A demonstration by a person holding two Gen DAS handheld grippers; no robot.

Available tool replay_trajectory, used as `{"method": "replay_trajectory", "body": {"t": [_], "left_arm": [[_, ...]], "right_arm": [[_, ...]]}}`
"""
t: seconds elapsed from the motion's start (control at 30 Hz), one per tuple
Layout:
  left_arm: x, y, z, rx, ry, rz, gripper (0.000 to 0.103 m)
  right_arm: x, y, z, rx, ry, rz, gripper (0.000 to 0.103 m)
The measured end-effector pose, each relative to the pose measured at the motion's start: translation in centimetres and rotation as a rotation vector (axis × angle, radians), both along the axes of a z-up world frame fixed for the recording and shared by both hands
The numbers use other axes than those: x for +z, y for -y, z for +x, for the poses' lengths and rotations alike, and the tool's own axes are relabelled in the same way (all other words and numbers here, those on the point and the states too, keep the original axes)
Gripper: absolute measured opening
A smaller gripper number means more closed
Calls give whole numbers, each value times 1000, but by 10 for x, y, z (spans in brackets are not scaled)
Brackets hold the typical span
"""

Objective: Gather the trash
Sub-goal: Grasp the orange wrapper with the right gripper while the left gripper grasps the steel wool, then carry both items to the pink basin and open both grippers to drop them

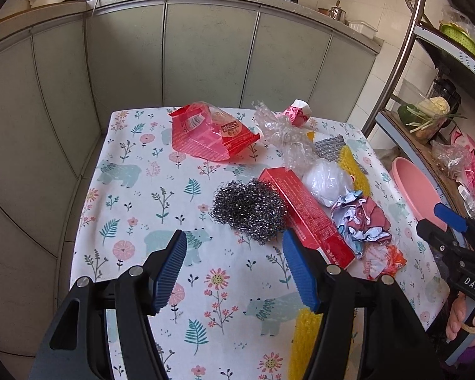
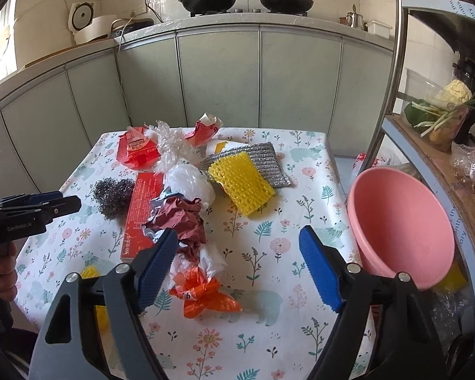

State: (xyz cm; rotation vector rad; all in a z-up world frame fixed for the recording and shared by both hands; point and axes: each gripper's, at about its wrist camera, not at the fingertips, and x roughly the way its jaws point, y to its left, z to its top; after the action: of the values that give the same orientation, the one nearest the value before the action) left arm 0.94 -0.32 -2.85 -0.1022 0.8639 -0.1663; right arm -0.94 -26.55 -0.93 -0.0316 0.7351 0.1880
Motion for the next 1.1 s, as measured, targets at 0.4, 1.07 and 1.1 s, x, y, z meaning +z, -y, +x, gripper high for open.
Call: {"method": "replay_trajectory", "body": {"t": [0.4,1.07,1.1], "left_arm": [[-22,32,31,-96,-49,42,15],[29,3,-5,-64,26,10,6],[32,5,-6,-68,34,10,6]], "right_arm": [[-13,-10,0,125,-72,85,70],[-40,11,-3,187,-250,218,33],[-37,16,-5,183,-247,230,33]]}}
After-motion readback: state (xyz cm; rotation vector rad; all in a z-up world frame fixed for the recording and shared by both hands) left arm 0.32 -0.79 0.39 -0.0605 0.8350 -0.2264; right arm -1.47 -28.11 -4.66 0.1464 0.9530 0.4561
